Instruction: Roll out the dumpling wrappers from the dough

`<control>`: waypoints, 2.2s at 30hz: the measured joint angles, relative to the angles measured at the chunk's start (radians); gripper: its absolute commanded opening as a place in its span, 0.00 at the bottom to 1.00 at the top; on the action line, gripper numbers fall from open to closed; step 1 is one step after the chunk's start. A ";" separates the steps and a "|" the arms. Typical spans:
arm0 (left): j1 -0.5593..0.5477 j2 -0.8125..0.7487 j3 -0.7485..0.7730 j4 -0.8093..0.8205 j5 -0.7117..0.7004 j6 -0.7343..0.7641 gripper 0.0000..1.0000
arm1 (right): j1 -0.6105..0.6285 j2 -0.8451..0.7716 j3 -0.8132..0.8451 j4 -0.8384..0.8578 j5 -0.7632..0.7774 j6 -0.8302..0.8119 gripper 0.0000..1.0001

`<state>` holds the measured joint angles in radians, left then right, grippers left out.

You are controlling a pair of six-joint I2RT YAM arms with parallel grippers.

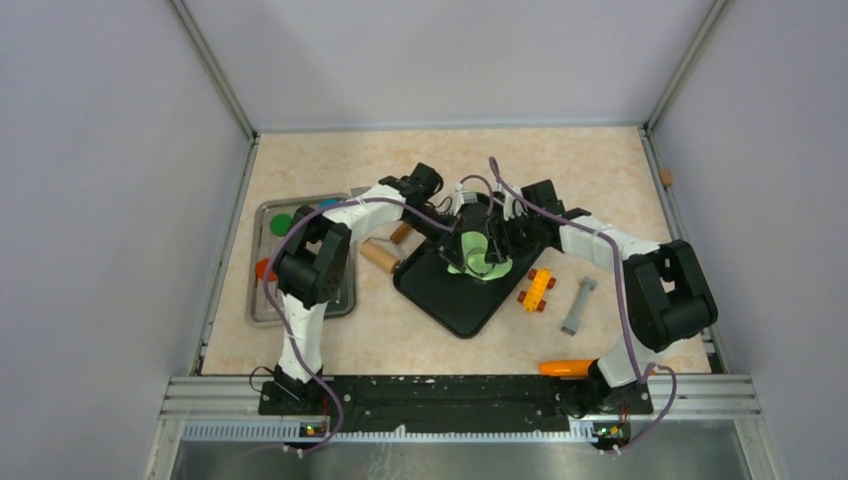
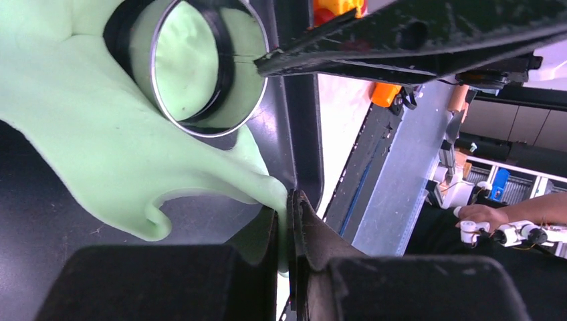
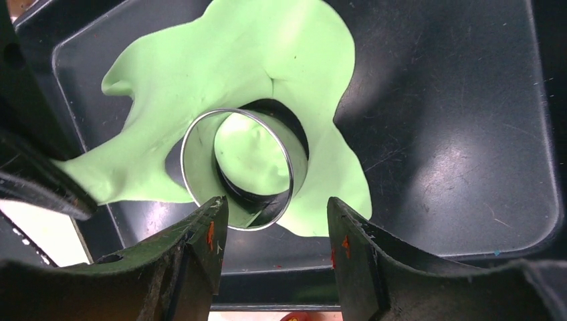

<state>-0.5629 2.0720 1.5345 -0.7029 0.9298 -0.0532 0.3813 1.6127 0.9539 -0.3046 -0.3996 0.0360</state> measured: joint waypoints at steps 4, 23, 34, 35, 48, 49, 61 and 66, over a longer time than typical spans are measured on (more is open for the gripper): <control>-0.006 -0.010 0.019 -0.009 0.012 0.005 0.05 | -0.001 0.000 0.021 -0.002 0.016 0.002 0.57; -0.102 0.176 0.392 0.016 0.048 -0.072 0.08 | -0.278 -0.173 0.060 -0.099 -0.019 0.056 0.57; -0.182 0.282 0.549 0.074 0.003 -0.079 0.31 | -0.362 -0.296 -0.060 -0.113 -0.045 0.098 0.57; -0.190 0.291 0.564 0.079 -0.013 -0.079 0.35 | -0.364 -0.298 -0.067 -0.117 -0.047 0.100 0.57; -0.190 0.306 0.617 -0.011 -0.182 0.032 0.62 | -0.411 -0.307 -0.114 -0.095 -0.130 0.125 0.58; -0.185 0.306 0.619 -0.028 -0.179 0.048 0.62 | -0.411 -0.302 -0.114 -0.087 -0.141 0.126 0.58; -0.098 0.265 0.617 -0.095 0.052 0.061 0.75 | -0.403 -0.071 -0.016 0.006 -0.380 0.190 0.77; -0.092 0.249 0.616 -0.118 0.113 0.091 0.76 | -0.365 -0.020 0.073 0.023 -0.476 0.203 0.80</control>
<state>-0.6552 2.3207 2.1506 -0.8207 1.0431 0.0380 0.0158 1.5929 1.0267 -0.2821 -0.8753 0.2390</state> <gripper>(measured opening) 0.759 0.787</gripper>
